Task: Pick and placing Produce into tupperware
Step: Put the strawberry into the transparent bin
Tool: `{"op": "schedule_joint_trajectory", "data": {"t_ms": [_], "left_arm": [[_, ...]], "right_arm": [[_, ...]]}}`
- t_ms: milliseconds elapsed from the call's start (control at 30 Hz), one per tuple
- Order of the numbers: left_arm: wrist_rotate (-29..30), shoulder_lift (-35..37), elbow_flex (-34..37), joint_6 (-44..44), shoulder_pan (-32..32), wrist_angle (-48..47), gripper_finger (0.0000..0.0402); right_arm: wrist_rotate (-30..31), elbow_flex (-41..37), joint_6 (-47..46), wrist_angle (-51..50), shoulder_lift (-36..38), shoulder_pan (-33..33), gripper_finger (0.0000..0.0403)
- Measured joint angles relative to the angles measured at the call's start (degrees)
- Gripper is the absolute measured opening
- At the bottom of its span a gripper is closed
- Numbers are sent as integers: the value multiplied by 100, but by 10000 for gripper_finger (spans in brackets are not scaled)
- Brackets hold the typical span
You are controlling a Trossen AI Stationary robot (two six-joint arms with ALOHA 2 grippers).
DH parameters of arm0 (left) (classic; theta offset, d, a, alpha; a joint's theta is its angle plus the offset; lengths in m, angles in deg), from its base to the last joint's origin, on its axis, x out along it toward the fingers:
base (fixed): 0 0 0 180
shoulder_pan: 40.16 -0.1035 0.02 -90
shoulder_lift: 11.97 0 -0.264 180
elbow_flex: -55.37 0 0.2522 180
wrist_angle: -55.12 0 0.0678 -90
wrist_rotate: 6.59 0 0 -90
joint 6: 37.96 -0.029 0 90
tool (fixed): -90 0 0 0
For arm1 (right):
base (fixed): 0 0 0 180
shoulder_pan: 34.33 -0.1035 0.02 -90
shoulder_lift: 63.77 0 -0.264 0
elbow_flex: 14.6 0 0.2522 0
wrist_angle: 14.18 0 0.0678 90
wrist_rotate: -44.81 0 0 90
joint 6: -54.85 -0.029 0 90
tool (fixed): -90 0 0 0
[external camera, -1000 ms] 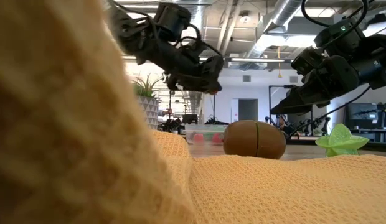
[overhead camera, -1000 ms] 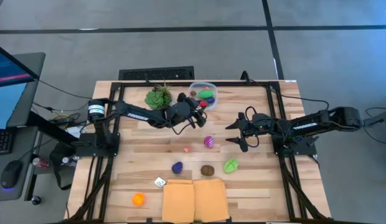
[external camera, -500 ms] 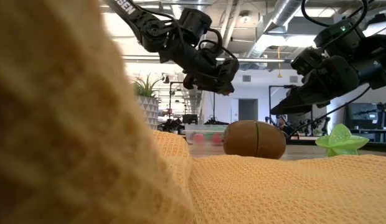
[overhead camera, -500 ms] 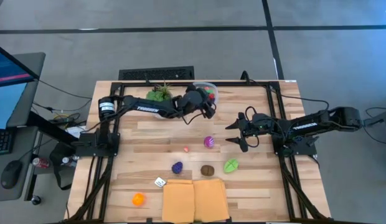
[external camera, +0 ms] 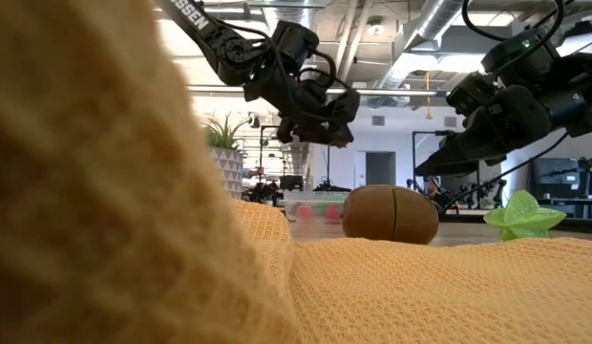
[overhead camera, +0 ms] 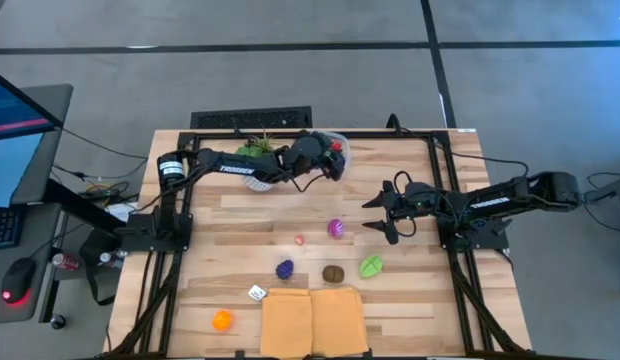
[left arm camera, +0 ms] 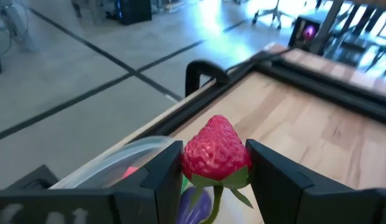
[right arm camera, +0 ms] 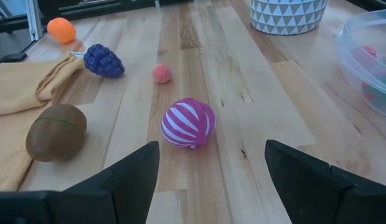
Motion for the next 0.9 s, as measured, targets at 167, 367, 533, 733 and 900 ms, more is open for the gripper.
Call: {"op": "schedule_joint_trajectory", "data": {"t_ms": [167,367,533,733,900], "left_arm": [[0,0,0,9,-9,357,157],[-6,0,2,57,-84,582,157],[-109,0,2,162,-158,732,157],[-177,0,4,168,-164,948,157],[-172,-26,4,201,-162,1095,157]], "right_arm": [[0,0,-2,0,0,-2,315],[0,0,-2,0,0,-2,315],[0,0,-2,0,0,0,315],[0,0,-2,0,0,0,315],[0,0,-2,0,0,0,315]]}}
